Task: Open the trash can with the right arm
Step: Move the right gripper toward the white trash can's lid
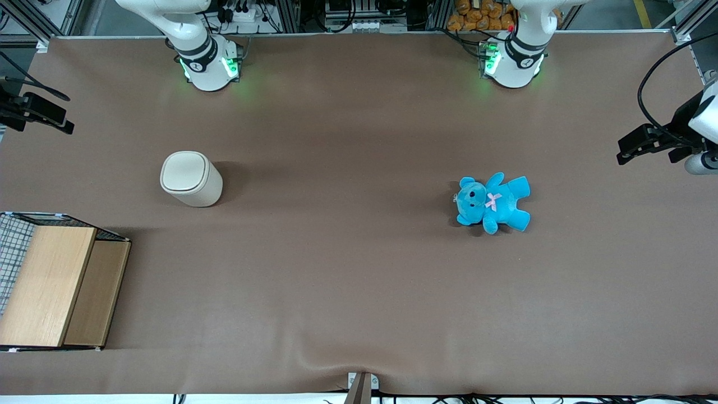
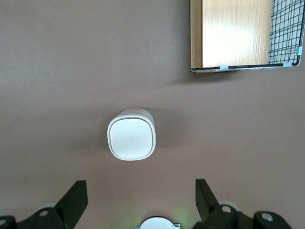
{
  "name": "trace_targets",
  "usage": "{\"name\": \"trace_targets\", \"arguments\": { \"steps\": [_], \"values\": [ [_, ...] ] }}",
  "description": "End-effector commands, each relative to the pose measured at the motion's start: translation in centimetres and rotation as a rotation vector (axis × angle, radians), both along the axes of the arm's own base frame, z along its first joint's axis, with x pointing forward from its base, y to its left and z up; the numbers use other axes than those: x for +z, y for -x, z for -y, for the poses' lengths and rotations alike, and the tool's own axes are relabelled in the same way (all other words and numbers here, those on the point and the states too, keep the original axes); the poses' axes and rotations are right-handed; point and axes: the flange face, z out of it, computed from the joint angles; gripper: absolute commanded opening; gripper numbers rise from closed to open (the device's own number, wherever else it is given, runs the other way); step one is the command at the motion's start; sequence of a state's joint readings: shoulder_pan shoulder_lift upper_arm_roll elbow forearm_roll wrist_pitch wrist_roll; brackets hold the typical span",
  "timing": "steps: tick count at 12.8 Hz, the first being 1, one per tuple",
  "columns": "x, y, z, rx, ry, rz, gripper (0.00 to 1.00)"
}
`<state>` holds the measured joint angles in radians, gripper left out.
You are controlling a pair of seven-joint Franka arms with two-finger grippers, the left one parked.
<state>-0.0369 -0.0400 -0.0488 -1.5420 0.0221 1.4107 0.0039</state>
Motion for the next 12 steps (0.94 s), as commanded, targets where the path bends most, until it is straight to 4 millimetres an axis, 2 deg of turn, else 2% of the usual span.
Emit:
{"name": "trace_targets", "arguments": {
  "steps": [1, 4, 10, 11, 12],
  "values": [
    [-0.5, -0.2, 0.0, 0.004, 0.014, -0.014, 1.0],
    [-0.7, -0.3, 0.2, 0.002, 0.012, -0.019, 1.0],
    [-2.9, 0.3, -0.4, 0.005, -0.002, -0.107, 1.0],
    [-3.5, 0.4, -0.9, 0.013, -0.003, -0.127, 0.96],
    [-4.5, 0.7, -1.1, 0.01, -0.005, -0.153, 0.85]
  ]
}}
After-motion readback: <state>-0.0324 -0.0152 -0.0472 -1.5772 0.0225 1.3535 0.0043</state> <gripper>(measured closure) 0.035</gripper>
